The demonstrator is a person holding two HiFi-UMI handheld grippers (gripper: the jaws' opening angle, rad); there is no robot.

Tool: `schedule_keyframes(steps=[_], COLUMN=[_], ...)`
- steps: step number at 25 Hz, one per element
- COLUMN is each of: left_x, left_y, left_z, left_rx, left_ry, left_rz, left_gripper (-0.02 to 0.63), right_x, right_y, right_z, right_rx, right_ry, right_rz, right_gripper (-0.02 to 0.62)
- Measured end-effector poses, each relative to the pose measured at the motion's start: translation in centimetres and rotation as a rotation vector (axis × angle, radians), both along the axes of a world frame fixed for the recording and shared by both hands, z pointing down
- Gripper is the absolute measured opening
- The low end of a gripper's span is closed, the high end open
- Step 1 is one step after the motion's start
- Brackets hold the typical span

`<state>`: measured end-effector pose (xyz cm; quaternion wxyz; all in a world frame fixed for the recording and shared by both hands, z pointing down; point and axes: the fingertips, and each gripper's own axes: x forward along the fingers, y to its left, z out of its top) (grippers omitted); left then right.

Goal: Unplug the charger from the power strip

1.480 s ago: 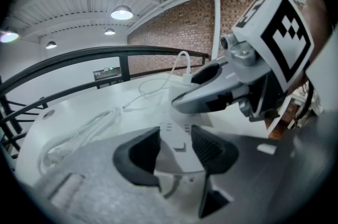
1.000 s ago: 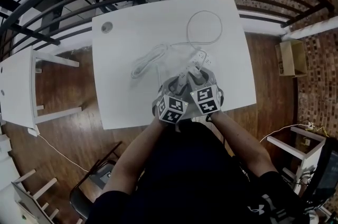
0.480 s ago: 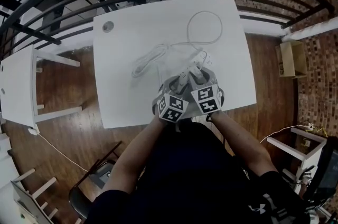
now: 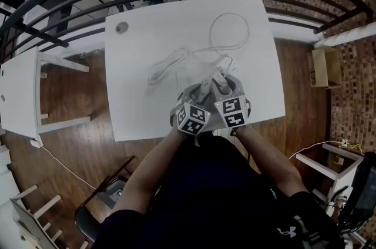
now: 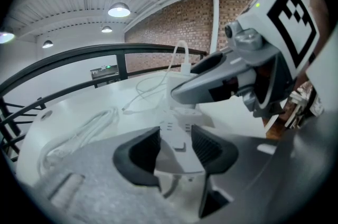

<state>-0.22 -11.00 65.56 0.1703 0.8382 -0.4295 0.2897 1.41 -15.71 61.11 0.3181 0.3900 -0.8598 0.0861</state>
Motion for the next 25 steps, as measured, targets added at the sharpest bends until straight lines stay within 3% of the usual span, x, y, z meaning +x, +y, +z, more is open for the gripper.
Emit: schedule_keyframes(steps=[5,9,11,17,22,25], left_x=[0.0,-0.4,-0.9,-2.6,-4.1,-4.7], left_y=[0.0,0.0,0.0,1.5,2.9,3.8], left_z=[0.1,0.2,-0.1,-3.9,-8.1,-9.8], left_rx=[-0.003,-0.047,-0.094,-0.095,-0.142,-0.158], left_ry=[0.001,0.003,0.022,0.168,0.386,0.469], left_rz=[-0.005,-0.025,-0.064,-0.160,-0.287,-0.328], left_gripper=[0.192,0.188,0.139,0.137,0.128,0.120], right_x=[0.4,1.5,1.9,3.4,5.2,6.5], right_y=[-0.4,-0.4,-0.4,0.1,0.7,1.1], right_z=[-1.1,-1.0,-1.4,-2.7,-3.4,-4.3], right_rx=[-0.004,-0.072,-0.121,-0.226,-0.311,-0.322], right_ry=[-0.045,-0.127,-0.186,-0.331,-0.439,-0.479], right_rz=[0.030,0.095,0.131,0.218,0.284,0.306], right_gripper=[0.144,0.144,0.144,0.144,0.144,0.144])
